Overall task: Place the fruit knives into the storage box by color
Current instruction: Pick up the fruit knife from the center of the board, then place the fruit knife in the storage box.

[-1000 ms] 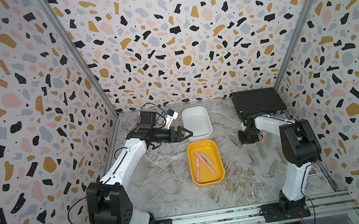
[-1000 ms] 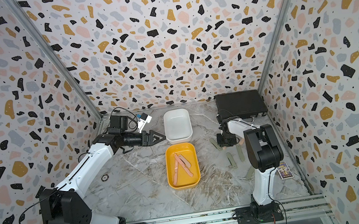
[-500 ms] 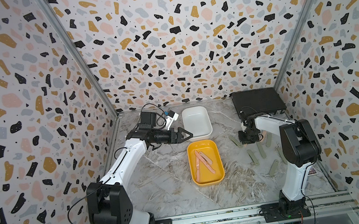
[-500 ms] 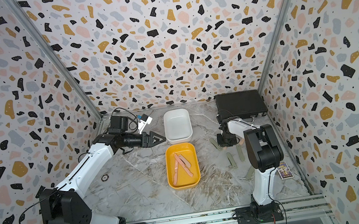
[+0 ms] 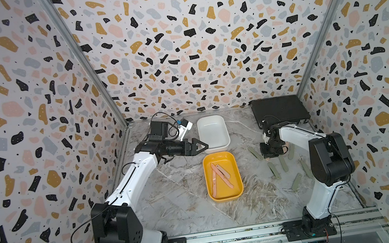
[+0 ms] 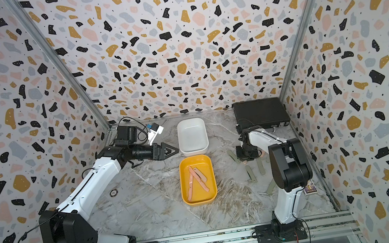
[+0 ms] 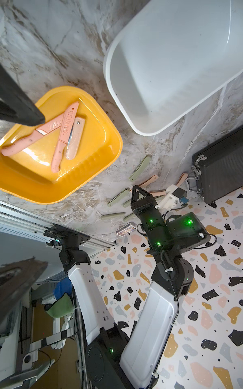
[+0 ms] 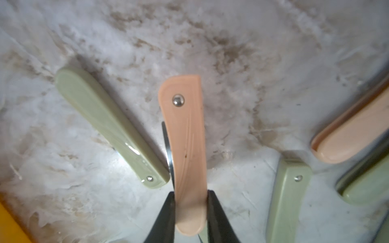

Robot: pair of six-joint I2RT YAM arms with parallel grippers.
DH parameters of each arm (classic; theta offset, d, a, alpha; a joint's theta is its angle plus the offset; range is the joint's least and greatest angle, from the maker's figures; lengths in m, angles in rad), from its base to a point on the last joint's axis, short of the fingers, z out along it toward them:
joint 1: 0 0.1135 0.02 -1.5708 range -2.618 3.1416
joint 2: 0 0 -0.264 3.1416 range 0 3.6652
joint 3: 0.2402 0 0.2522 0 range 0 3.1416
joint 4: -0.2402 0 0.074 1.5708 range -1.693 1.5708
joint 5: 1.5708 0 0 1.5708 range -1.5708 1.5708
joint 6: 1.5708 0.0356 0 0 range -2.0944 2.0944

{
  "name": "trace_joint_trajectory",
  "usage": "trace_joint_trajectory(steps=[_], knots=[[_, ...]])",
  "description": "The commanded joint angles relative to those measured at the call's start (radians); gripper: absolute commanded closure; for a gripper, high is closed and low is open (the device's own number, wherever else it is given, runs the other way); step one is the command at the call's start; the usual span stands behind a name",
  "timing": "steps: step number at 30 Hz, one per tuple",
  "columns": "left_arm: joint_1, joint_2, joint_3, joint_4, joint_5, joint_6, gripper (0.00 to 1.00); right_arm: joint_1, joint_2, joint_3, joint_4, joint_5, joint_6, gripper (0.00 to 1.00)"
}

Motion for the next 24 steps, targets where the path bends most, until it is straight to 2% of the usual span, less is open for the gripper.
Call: trace_joint_trajectory(steps=[1, 12, 17, 24], knots=[[0.000, -0.024, -0.009, 0.009, -0.010, 0.024, 0.01, 0.014, -0.056, 0.022, -0.060, -0.012, -0.001, 0.81], [0.053, -0.049, -0.008, -0.030, -0.020, 0.047, 0.01, 0.103, -0.161, 0.081, -0.138, -0.032, 0.013, 0.81], [0.083, -0.070, -0.019, -0.073, -0.029, 0.081, 0.01, 0.187, -0.182, 0.123, -0.158, -0.026, 0.036, 0.81], [0.130, -0.119, -0.050, -0.102, -0.048, 0.100, 0.01, 0.331, -0.139, 0.215, -0.173, -0.017, 0.068, 0.81]])
